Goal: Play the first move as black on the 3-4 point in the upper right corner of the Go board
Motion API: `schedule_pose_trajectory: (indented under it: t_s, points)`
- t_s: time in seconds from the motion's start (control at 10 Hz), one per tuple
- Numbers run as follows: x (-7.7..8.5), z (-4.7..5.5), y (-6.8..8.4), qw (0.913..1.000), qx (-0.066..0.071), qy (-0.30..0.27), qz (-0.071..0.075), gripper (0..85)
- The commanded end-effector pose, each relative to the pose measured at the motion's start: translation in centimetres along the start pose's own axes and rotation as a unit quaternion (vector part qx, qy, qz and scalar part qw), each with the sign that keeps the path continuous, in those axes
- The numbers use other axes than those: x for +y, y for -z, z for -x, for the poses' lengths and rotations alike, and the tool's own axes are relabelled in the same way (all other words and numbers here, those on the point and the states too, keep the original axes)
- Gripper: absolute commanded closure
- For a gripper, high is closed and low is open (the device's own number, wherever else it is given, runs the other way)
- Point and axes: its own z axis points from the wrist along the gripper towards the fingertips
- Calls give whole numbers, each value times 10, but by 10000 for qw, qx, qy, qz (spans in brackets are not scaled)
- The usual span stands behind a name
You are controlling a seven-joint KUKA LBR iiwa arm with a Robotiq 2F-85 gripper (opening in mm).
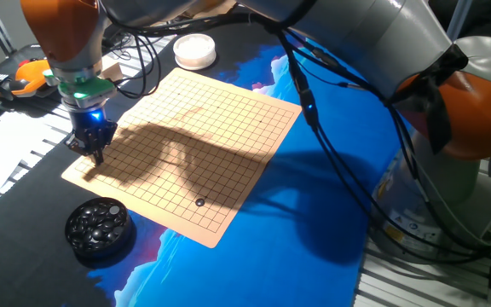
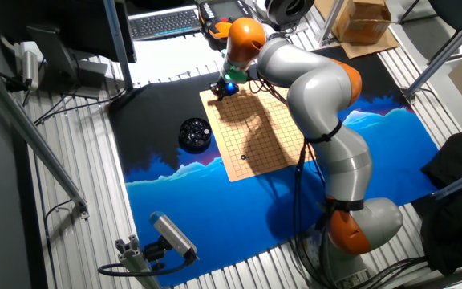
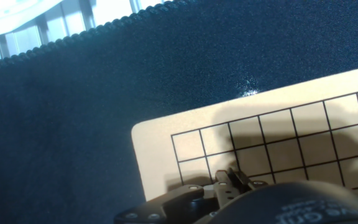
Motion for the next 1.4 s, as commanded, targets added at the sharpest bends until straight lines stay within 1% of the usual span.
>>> schedule_pose_trajectory:
  t_s: [0.0,0.1,1.1,1.3]
  points:
    - [0,0,0,10000,-13,7,-25,680]
    - [0,0,0,10000,-27,10,-25,510]
    - [-2,1,2,9999,-41,44,-86,510]
    - [-4,2,5,9998,-39,97,-139,510]
